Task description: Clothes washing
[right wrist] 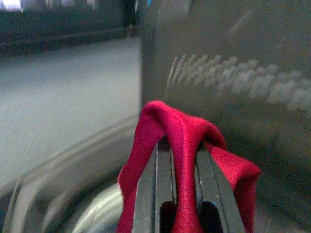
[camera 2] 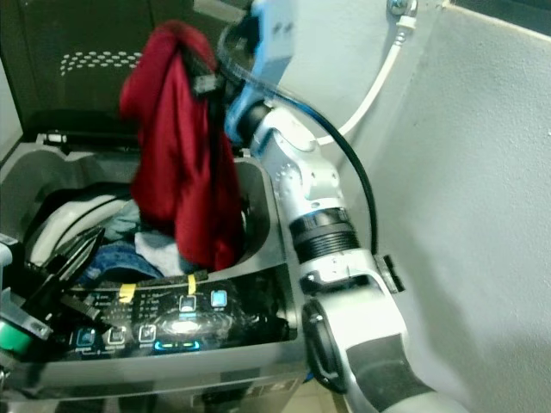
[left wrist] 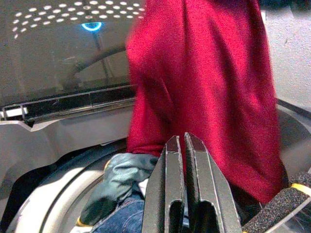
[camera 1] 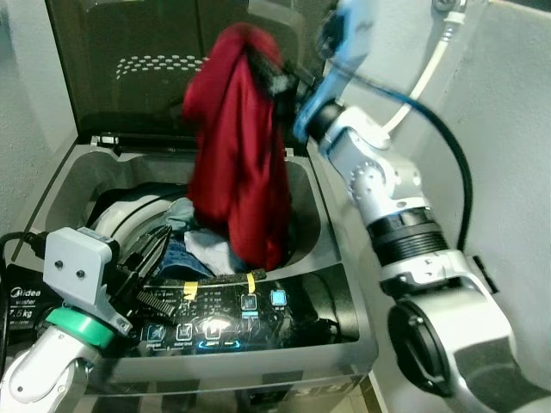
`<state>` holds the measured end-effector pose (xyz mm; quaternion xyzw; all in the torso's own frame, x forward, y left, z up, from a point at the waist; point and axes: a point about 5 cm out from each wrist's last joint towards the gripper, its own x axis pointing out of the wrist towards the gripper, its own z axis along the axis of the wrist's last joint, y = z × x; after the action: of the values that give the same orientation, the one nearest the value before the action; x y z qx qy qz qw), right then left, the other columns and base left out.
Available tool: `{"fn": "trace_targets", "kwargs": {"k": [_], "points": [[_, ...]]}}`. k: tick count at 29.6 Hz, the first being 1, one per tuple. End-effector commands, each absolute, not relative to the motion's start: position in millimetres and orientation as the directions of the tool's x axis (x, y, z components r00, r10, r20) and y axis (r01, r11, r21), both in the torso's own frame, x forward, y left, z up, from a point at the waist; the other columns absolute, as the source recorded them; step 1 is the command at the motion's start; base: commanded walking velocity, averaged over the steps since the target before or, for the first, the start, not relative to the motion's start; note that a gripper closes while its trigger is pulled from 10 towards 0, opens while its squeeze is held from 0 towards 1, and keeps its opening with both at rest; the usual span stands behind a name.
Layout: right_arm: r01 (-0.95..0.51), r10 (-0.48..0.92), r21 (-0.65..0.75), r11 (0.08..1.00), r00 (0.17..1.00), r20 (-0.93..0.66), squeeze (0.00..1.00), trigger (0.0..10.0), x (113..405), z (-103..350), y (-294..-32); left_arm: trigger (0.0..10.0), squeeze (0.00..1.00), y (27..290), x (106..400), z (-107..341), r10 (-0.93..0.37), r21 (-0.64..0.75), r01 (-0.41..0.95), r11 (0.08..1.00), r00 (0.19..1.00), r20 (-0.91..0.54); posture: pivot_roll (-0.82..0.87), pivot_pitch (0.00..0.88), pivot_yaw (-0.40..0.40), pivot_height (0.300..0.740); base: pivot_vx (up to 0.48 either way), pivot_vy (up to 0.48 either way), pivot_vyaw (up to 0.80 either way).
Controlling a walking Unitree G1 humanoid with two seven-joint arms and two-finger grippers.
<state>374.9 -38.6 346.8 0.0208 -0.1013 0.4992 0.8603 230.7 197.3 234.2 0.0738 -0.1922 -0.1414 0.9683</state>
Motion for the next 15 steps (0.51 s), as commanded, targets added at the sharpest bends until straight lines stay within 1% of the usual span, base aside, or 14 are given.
{"fn": "trace_targets", "kwargs": {"k": [1, 2, 3, 4, 5, 7, 8, 12, 15], "points": [[-0.888, 0.889, -0.099, 0.449, 0.434, 0.146, 0.00, 2.8, 369, 349, -39, 10.0, 0.00, 197, 231, 232, -0.317, 0.202, 0.260, 0.944, 0.885, 0.340, 0.05, 0.012, -0.041, 0.740, 0.000, 0.000, 0.00], [-0.893, 0.898, -0.108, 0.437, 0.425, 0.117, 0.00, 2.8, 368, 346, -41, 10.0, 0.00, 197, 231, 232, -0.319, 0.203, 0.262, 0.944, 0.885, 0.340, 0.05, 0.012, -0.041, 0.740, 0.000, 0.000, 0.00], [-0.895, 0.902, -0.120, 0.430, 0.421, 0.096, 0.00, 5.8, 368, 344, -42, 10.0, 0.00, 197, 232, 232, -0.320, 0.204, 0.263, 0.943, 0.884, 0.340, 0.05, 0.011, -0.041, 0.740, 0.000, 0.000, 0.00], [-0.894, 0.903, -0.131, 0.429, 0.422, 0.075, 0.00, 5.8, 368, 342, -43, 10.0, 0.00, 196, 232, 232, -0.325, 0.208, 0.267, 0.941, 0.883, 0.338, 0.06, 0.005, -0.037, 0.740, 0.000, 0.000, 0.00], [-0.895, 0.906, -0.139, 0.423, 0.419, 0.057, 0.00, 7.1, 368, 341, -44, 10.0, 0.00, 196, 232, 232, -0.329, 0.209, 0.271, 0.940, 0.883, 0.336, 0.06, 0.004, -0.037, 0.740, 0.000, 0.000, 0.00], [-0.897, 0.908, -0.144, 0.418, 0.416, 0.044, 0.00, 7.1, 368, 340, -44, 10.0, 0.00, 196, 232, 232, -0.332, 0.210, 0.274, 0.939, 0.882, 0.334, 0.06, 0.004, -0.037, 0.740, 0.000, 0.000, 0.00], [-0.906, 0.916, -0.143, 0.398, 0.401, 0.011, 0.00, 10.0, 367, 337, -45, 10.0, 0.00, 196, 232, 231, -0.335, 0.198, 0.283, 0.938, 0.884, 0.325, 0.06, 0.001, -0.037, 0.740, 0.000, 0.000, 0.00], [-0.917, 0.923, -0.134, 0.376, 0.383, -0.028, 0.00, 10.0, 365, 335, -45, 10.0, 0.00, 196, 231, 231, -0.339, 0.184, 0.293, 0.938, 0.887, 0.315, 0.06, 0.001, -0.037, 0.740, 0.000, 0.000, 0.00], [-0.930, 0.930, -0.139, 0.339, 0.354, -0.100, 0.00, 10.0, 361, 330, -48, 10.0, 0.00, 191, 228, 227, -0.378, 0.155, 0.348, 0.925, 0.883, 0.278, 0.06, 0.000, -0.037, 0.740, 0.000, 0.000, 0.00]]}}
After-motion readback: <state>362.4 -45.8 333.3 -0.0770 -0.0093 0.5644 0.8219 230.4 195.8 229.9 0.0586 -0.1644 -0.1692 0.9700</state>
